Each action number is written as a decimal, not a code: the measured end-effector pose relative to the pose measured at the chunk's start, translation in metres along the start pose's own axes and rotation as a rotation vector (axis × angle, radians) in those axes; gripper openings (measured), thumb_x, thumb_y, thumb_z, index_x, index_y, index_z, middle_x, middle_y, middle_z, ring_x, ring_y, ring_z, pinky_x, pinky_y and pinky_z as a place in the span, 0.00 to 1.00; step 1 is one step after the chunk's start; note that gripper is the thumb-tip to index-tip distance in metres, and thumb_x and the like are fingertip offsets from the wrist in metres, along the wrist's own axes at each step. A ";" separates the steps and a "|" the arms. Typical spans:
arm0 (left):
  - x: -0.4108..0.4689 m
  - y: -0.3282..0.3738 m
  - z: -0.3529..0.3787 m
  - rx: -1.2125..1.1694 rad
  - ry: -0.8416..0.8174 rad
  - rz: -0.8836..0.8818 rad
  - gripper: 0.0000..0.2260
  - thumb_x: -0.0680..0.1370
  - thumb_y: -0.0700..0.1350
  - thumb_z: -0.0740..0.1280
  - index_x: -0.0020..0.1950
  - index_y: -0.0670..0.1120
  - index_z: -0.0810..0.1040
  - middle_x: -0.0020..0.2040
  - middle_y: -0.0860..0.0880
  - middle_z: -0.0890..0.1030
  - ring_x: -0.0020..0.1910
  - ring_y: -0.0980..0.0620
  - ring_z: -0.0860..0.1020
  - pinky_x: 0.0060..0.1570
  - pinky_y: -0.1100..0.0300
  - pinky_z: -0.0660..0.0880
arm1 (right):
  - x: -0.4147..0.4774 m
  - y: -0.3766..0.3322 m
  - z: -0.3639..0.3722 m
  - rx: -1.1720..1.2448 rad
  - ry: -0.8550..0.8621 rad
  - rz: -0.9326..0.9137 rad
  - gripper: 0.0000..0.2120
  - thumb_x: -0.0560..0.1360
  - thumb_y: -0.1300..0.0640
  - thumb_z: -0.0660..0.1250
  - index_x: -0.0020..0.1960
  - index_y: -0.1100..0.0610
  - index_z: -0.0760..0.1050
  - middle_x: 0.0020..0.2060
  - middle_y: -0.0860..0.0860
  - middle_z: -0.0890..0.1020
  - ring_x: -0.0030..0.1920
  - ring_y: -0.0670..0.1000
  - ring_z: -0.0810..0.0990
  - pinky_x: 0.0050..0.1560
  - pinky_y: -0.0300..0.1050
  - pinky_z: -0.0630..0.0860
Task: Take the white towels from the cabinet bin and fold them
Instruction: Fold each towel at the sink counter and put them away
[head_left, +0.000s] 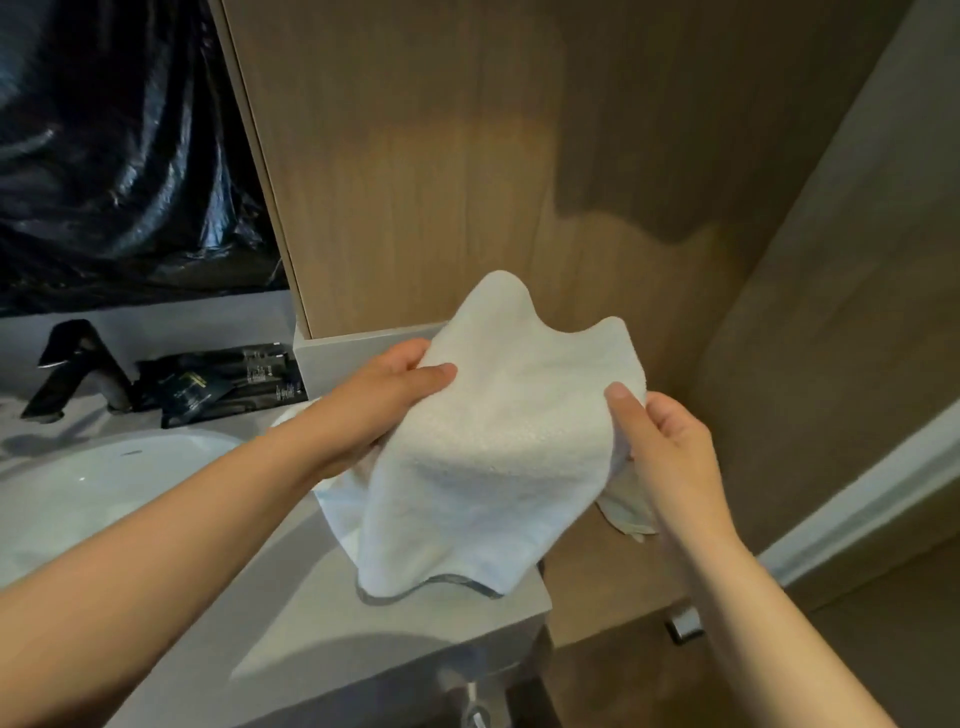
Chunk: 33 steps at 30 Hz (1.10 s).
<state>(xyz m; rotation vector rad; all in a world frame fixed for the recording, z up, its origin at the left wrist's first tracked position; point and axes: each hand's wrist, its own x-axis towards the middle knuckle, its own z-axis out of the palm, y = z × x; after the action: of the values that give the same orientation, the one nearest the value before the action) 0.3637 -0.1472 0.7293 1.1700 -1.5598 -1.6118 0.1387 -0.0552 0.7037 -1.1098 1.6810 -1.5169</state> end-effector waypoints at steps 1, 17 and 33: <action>-0.007 0.011 0.002 0.018 0.003 0.050 0.08 0.81 0.44 0.63 0.59 0.48 0.76 0.52 0.47 0.84 0.46 0.49 0.82 0.44 0.57 0.76 | -0.001 -0.012 -0.006 -0.003 0.013 -0.038 0.19 0.79 0.49 0.65 0.34 0.58 0.67 0.25 0.48 0.68 0.27 0.44 0.66 0.31 0.39 0.64; -0.070 0.210 0.046 -0.043 0.049 0.640 0.17 0.70 0.44 0.74 0.56 0.41 0.76 0.52 0.34 0.79 0.45 0.44 0.78 0.43 0.56 0.77 | 0.004 -0.214 -0.115 -0.106 0.229 -0.714 0.10 0.78 0.47 0.64 0.47 0.53 0.78 0.43 0.56 0.82 0.46 0.60 0.80 0.49 0.63 0.77; -0.134 0.336 0.079 0.018 0.269 1.149 0.16 0.70 0.38 0.67 0.56 0.48 0.79 0.47 0.48 0.85 0.43 0.52 0.83 0.40 0.65 0.79 | 0.023 -0.345 -0.167 0.227 -0.075 -1.059 0.07 0.78 0.58 0.64 0.56 0.54 0.75 0.45 0.52 0.86 0.46 0.52 0.85 0.45 0.46 0.81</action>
<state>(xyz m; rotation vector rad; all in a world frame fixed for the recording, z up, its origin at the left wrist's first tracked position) 0.2999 -0.0358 1.0770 0.2899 -1.5775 -0.6384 0.0463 0.0062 1.0711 -2.0409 0.7949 -2.1384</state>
